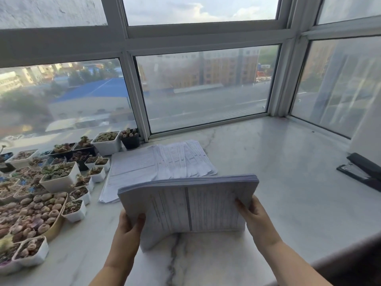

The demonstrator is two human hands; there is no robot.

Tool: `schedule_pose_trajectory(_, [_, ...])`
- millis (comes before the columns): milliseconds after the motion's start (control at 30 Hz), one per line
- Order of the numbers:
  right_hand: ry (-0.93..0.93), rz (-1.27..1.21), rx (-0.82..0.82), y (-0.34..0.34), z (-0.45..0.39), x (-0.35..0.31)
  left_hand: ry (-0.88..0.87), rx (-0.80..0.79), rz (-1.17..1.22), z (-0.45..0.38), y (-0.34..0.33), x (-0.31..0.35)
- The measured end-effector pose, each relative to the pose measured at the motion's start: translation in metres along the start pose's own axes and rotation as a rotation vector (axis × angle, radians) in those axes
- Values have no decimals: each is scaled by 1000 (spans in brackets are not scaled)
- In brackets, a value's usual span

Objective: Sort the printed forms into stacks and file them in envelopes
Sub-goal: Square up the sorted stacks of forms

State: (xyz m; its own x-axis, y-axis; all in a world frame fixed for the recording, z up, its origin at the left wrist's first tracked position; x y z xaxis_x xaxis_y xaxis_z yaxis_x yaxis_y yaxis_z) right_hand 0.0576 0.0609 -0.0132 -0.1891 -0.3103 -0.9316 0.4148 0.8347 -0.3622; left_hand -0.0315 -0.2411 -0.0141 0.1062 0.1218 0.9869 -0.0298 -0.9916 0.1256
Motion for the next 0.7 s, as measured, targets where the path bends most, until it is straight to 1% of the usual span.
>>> schedule_pose_trajectory(167, [51,4,-30,-2,-1,-10,-31,-3,13,-2,9,5])
schedule_pose_trajectory(267, [55,-14,-16,0,2,-7,-61,-76,-9,1,12,1])
schedule_pose_trajectory(367, [37,-28,-44,-3,2,-9,-73,-127,-18,-2,13,3])
schedule_pose_trajectory(500, [33,-36,-69,-3,0,-9,-29,-105,23,-6,8,1])
schedule_pose_trajectory(600, [20,-73,-46,-1,-1,-5,-3,-97,37,-5,5,-2])
schedule_pose_trajectory(700, [14,-59,-32,6,-6,0,0,-89,26,-5,6,-1])
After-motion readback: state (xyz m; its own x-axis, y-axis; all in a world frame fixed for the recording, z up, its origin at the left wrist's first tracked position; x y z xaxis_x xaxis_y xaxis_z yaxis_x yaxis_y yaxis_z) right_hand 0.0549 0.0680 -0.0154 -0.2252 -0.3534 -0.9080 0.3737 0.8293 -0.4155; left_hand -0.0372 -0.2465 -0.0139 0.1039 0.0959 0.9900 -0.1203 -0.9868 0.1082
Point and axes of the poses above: each hand's wrist, its own z-axis away from the middle knuckle, its own y-axis out of the back of the hand, x = y × z, the point moved 4 cm from there along -z, towards the middle knuckle, and after that the axes turned 14 degrees about -z, right-handed, at the moved point
